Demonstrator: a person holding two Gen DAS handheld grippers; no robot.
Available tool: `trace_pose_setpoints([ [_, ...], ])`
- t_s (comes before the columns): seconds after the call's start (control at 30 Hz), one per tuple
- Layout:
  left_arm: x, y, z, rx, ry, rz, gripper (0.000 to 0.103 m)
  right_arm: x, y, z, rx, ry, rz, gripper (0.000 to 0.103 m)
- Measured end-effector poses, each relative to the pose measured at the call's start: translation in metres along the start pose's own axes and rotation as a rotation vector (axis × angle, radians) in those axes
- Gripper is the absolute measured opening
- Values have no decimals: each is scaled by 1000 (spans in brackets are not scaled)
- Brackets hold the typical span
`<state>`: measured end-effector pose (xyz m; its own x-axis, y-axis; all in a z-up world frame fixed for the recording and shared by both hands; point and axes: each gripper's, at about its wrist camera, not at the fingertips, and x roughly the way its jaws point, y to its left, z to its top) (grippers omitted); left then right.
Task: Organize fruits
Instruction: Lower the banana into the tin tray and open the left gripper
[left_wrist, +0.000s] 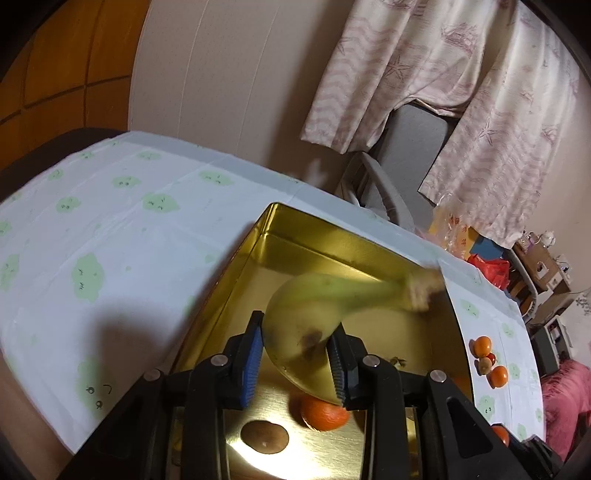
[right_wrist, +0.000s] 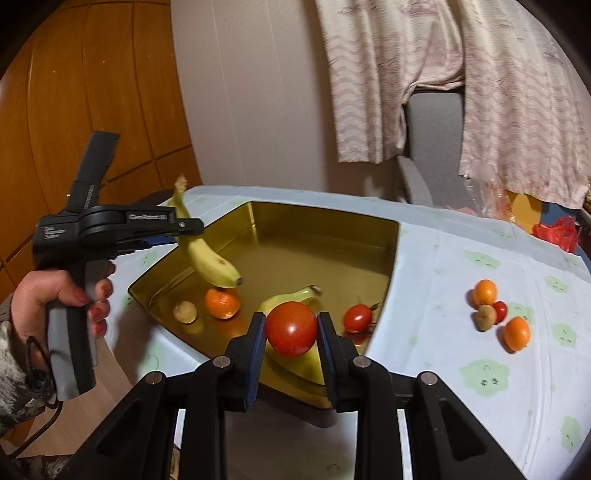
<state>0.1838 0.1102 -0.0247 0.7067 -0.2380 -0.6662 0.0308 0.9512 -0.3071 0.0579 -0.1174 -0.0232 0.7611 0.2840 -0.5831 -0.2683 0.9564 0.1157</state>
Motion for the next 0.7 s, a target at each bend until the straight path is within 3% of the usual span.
trace_pose_setpoints([
  [0.3,17,0,2,27,26,20,35,29,19,4,-30,70,52,28],
  [0.7,48,11,7,31,94,92,36,67,28,4,33,207,154,28],
])
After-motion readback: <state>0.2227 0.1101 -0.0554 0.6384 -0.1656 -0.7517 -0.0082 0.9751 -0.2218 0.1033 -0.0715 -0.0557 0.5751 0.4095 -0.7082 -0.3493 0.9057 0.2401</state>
